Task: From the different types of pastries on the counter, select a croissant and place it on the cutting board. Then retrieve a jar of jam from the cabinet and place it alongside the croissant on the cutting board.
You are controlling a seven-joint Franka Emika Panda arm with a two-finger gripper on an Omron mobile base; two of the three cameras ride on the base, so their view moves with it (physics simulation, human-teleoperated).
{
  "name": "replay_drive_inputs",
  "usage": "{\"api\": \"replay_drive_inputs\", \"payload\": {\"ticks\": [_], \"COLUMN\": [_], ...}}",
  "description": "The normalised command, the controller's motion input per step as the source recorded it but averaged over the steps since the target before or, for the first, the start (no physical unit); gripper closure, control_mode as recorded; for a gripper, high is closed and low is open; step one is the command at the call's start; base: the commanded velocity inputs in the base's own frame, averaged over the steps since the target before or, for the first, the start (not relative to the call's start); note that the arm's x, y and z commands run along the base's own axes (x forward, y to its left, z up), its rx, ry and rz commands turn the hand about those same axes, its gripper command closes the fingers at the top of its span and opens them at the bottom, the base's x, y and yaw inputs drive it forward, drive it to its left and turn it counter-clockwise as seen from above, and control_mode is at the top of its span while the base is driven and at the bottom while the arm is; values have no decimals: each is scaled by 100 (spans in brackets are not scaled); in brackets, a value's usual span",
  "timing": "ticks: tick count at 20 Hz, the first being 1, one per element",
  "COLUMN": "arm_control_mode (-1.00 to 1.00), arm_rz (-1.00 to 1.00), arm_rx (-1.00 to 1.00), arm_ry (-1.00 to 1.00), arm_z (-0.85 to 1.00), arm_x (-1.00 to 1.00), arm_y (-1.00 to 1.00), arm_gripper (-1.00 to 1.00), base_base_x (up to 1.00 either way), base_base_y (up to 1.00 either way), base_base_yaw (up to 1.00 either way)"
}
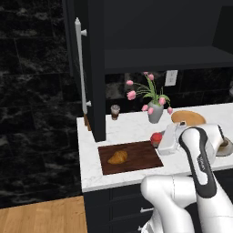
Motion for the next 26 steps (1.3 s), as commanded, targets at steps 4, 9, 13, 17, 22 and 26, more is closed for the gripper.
{"api": "replay_drive_inputs", "payload": {"ticks": [4, 9, 13, 17, 22, 26], "arm_control_mode": [-100, -100, -100, -100, -100, -100], "arm_rz": [0, -3, -10, -4, 0, 0], "arm_rx": [0, -2, -6, -5, 0, 0], "arm_ry": [0, 0, 0, 2, -2, -14], "arm_z": [-7, -28, -51, -63, -46, -82], "arm_x": [1, 0, 0, -2, 13, 35], "arm_y": [0, 8, 13, 14, 3, 21], "arm_gripper": [100, 100, 100, 100, 100, 100], "base_base_x": [0, 0, 0, 0, 0, 0], "base_base_y": [0, 0, 0, 0, 0, 0], "base_base_yaw": [0, 0, 0, 0, 0, 0]}}
